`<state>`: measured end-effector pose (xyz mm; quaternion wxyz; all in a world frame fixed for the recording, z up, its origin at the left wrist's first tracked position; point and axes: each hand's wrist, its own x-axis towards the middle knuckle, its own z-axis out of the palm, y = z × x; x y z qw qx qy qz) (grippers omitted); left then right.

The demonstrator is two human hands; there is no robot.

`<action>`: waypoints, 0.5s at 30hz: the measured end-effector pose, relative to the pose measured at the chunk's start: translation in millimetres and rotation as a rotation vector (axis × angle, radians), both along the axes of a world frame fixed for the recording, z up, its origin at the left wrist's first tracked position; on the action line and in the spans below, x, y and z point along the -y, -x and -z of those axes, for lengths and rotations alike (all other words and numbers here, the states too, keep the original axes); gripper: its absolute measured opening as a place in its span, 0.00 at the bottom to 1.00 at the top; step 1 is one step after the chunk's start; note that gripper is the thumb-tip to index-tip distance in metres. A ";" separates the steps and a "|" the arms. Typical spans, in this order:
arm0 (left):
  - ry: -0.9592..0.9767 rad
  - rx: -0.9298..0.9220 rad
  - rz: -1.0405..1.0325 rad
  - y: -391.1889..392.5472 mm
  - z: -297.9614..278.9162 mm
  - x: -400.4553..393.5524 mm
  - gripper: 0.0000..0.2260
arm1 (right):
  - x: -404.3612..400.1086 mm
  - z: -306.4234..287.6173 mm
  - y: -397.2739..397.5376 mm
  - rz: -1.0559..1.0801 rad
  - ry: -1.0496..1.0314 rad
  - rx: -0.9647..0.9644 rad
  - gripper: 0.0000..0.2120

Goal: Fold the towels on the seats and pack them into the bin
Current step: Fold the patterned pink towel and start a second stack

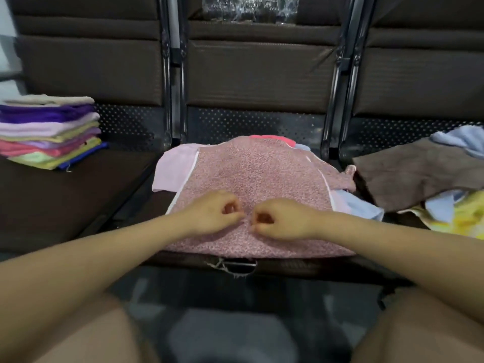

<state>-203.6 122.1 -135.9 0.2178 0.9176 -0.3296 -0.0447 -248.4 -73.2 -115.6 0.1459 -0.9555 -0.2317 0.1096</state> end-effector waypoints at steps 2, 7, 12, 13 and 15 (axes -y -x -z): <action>-0.015 0.010 0.064 13.3 8.3 -10.3 0.07 | -2.2 -1.2 14.4 -0.079 0.016 0.000 0.15; 0.050 0.032 0.141 27.0 12.8 -35.1 0.18 | 5.1 4.7 24.8 -0.197 0.135 0.137 0.24; 0.032 0.142 0.126 34.9 15.0 -40.0 0.27 | 8.8 -1.4 3.8 -0.031 -0.137 0.035 0.10; 0.000 0.190 0.107 33.3 15.3 -38.9 0.27 | 10.1 -2.7 -0.2 0.005 -0.182 0.007 0.10; -0.023 0.238 0.075 27.0 12.0 -35.7 0.20 | 11.9 -3.7 -0.4 0.011 -0.210 -0.001 0.11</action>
